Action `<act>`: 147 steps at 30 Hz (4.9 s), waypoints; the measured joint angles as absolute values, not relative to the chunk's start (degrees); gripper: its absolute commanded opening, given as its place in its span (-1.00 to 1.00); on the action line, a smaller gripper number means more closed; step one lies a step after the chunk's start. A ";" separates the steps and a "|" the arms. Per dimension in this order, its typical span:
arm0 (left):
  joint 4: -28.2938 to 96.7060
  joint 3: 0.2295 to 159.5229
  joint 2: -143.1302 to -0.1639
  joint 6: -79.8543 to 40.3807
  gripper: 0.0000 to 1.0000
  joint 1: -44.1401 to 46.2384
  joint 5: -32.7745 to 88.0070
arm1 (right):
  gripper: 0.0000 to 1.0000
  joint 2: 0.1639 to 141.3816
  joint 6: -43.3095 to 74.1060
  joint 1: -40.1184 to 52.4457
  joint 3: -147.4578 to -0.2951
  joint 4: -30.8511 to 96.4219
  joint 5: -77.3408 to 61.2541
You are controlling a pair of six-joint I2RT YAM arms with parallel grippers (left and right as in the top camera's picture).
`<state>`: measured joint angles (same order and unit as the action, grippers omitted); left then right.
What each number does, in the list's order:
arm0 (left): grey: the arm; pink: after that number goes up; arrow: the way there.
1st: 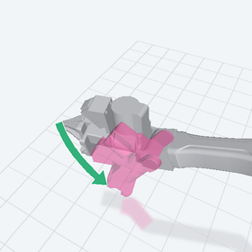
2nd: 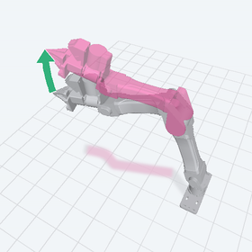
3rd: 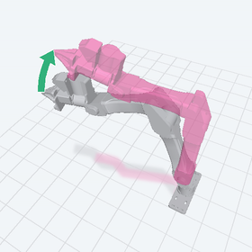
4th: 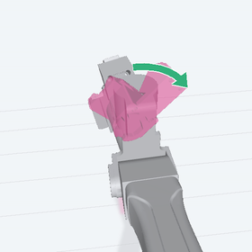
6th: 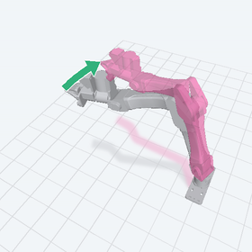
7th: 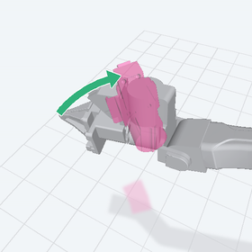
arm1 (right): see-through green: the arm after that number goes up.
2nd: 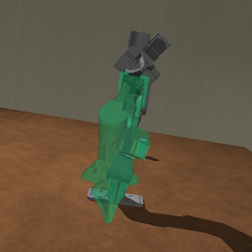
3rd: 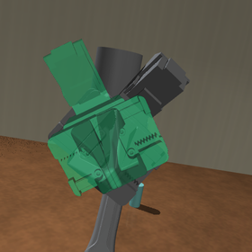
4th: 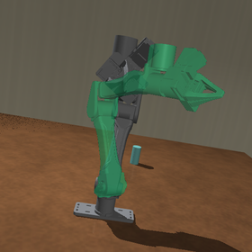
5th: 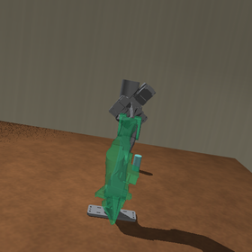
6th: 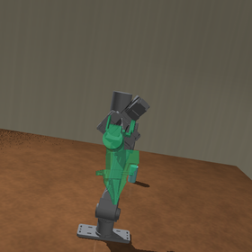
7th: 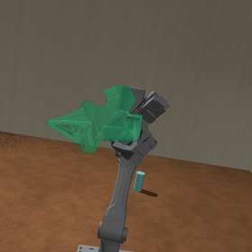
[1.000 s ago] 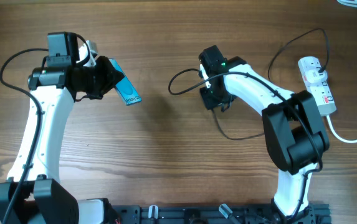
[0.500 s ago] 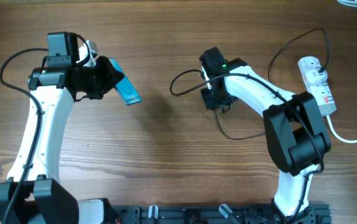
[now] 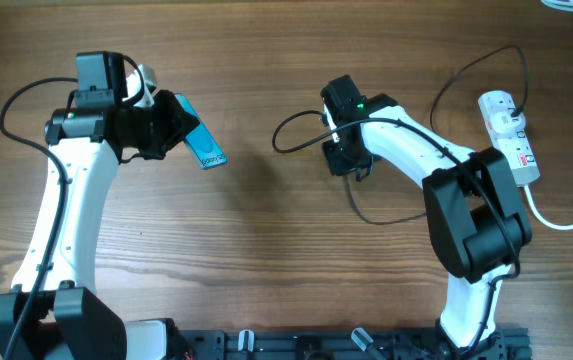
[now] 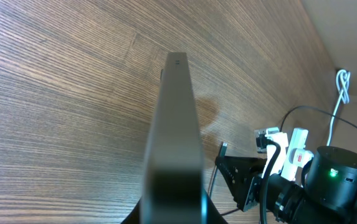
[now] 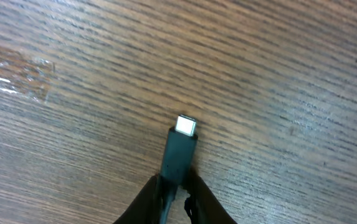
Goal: Plug charger to phone and switch on socket
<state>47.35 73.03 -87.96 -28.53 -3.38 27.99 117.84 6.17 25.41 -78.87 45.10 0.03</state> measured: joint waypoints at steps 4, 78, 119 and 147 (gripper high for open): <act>47.35 73.03 -87.96 -28.53 -0.92 -3.38 27.99 | -0.71 117.84 6.17 25.41 -78.83 44.05 -0.49; -13.39 72.60 -87.96 -61.89 -0.92 0.58 75.40 | -0.91 92.47 27.99 23.57 -76.31 11.49 -81.08; -13.39 72.60 -87.96 -64.69 -0.92 1.89 75.24 | -0.91 92.44 32.97 23.57 -76.29 10.20 -82.50; -13.06 73.91 -87.96 -61.43 -0.92 1.78 77.80 | -0.91 92.44 50.85 24.67 -75.11 -2.17 -81.67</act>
<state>-13.06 73.91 -87.96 -61.43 1.78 77.80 92.44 50.85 24.67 -75.11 -2.17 -81.67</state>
